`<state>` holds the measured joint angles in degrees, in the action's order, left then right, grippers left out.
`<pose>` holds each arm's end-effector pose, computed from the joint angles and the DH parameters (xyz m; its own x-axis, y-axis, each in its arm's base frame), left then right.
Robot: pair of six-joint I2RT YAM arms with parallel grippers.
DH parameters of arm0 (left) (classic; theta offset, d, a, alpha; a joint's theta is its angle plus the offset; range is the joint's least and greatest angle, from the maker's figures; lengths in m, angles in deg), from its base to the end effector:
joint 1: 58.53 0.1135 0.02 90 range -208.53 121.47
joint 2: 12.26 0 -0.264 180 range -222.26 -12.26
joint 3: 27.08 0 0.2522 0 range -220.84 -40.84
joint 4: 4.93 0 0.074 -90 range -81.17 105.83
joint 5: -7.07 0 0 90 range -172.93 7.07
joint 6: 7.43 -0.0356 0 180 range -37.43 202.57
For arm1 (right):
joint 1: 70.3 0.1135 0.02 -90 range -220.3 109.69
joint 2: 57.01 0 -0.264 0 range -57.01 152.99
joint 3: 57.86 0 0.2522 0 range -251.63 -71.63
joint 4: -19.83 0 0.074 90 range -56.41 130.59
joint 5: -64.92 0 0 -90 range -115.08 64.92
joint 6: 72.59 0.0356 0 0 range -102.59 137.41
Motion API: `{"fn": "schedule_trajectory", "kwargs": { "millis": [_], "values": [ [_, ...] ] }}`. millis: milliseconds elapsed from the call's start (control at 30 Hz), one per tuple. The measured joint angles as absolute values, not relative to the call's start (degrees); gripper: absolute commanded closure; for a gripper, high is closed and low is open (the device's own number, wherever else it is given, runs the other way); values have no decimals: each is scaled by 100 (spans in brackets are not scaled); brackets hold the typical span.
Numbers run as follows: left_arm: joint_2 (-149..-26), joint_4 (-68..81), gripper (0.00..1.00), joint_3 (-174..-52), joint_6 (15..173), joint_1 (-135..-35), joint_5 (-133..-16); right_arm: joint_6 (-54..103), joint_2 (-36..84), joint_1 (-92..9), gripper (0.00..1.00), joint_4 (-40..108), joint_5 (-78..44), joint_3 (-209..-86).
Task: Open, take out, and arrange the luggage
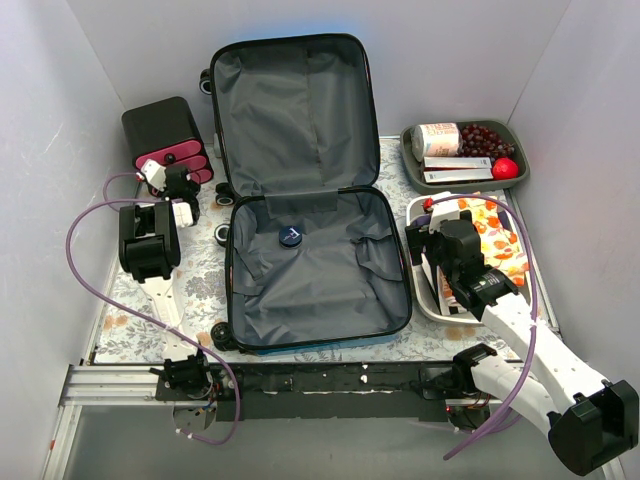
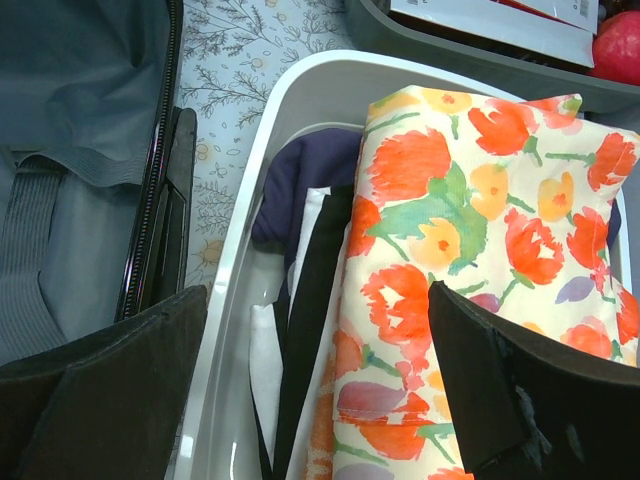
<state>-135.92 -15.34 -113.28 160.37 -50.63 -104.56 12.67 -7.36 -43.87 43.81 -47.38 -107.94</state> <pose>0.4557 0.0765 0.1311 0.3475 -0.8691 -0.3521 -0.5360 0.1240 -0.8351 0.1845 0.0766 0.2739 -0.3483 -0.2585 -0.9010 -0.1295 0.9653 -0.2268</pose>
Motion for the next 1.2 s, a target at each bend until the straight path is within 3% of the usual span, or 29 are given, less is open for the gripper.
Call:
{"fn": "schedule_trajectory", "kwargs": {
  "millis": [167, 467, 900, 1033, 1100, 1200],
  "values": [
    [-13487, -1857, 90, -11005, 16019, -5063, -10406, 1267, -736, -4387, 2, 4383, -4742, -10796],
    [-12654, -1909, 89, -9875, 16323, -5089, -10283, 1270, -769, -4387, 2, 4383, -4629, -10796],
    [-11782, -1531, 77, -8977, 16751, -5268, -10393, 1313, -1026, -4387, 2, 4361, -4417, -10794],
    [-11476, -1365, 52, -8714, 16856, -5338, -10498, 1320, -1057, -4387, 2, 4359, -4393, -10794],
    [-11316, -1243, 33, -8638, 16876, -5362, -10557, 1329, -1096, -4387, 2, 4355, -4373, -10794],
    [-10866, -950, 17, -8605, 16889, -5391, -10664, 1353, -1177, -4387, 2, 4335, -4327, -10792]
  ]
}}
